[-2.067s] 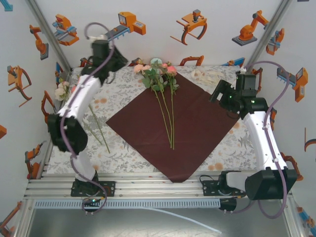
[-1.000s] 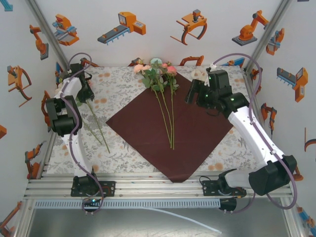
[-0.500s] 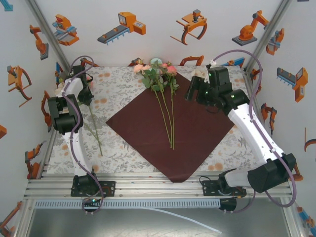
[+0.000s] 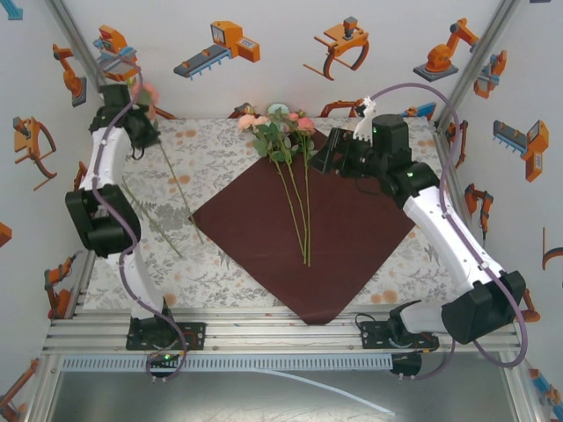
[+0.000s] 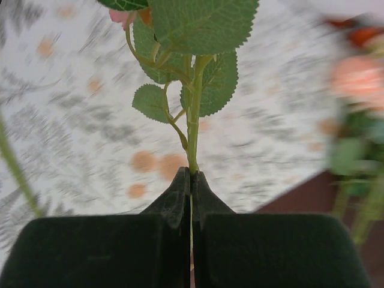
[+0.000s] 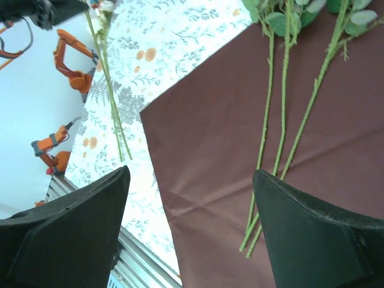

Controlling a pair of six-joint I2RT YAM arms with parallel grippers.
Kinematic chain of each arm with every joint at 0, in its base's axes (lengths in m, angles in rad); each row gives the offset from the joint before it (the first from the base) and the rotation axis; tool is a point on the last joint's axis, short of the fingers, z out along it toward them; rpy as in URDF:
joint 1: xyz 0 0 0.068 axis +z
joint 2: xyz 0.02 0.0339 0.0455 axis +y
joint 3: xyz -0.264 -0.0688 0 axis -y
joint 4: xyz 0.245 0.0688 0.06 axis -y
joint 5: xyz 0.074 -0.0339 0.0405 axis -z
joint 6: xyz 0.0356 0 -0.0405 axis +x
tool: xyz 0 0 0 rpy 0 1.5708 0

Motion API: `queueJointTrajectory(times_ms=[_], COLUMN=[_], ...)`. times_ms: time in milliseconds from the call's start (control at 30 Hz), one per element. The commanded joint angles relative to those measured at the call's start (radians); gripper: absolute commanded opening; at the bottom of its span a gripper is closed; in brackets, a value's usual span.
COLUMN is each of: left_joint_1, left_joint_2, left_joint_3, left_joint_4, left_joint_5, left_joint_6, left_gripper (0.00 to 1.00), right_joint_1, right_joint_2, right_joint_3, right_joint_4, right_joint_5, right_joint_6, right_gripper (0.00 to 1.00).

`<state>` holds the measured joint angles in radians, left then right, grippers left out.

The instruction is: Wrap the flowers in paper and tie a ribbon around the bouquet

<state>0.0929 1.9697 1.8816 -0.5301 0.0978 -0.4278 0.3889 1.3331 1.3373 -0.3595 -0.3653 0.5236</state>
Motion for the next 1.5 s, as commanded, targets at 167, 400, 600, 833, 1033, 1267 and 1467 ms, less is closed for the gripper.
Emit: queueJointTrajectory(times_ms=[167,400,600,833,1033,1267,1467], left_joint_1=[-0.169,-0.466,-0.629,-0.72,-0.746,-0.745,-0.745], left_joint_2=[-0.125,0.08,0.31,0.48,0.601,0.754,0.779], left_joint_3=[-0.039,0.237,0.514,0.588,0.651,0.797,0.798], left_joint_4=[0.378,0.284,0.118,0.143,0.081,0.096,0.139], left_joint_5=[0.241,0.227,0.177,0.161,0.124,0.109,0.066], left_joint_6=[-0.305,-0.245,-0.203,-0.238,-0.199,-0.151,-0.15], left_gripper=[0.0,0.0,0.0,0.0,0.0,0.0,0.04], right_joint_1=[0.007,0.007,0.007,0.007,0.006,0.006,0.006], right_joint_2=[-0.013,-0.03,-0.112,-0.195,-0.232,-0.25,-0.252], right_joint_3=[-0.041,-0.051,-0.111,-0.169,-0.18,-0.17,-0.16], right_joint_4=[0.12,0.09,0.068,0.045,0.008,-0.028,-0.038], right_joint_5=[-0.034,-0.023,0.01,0.048,0.069,0.087,0.102], right_joint_6=[0.019,0.016,0.019,0.009,0.0,-0.025,-0.024], right_gripper=[0.75,0.75,0.75,0.75,0.75,0.75,0.75])
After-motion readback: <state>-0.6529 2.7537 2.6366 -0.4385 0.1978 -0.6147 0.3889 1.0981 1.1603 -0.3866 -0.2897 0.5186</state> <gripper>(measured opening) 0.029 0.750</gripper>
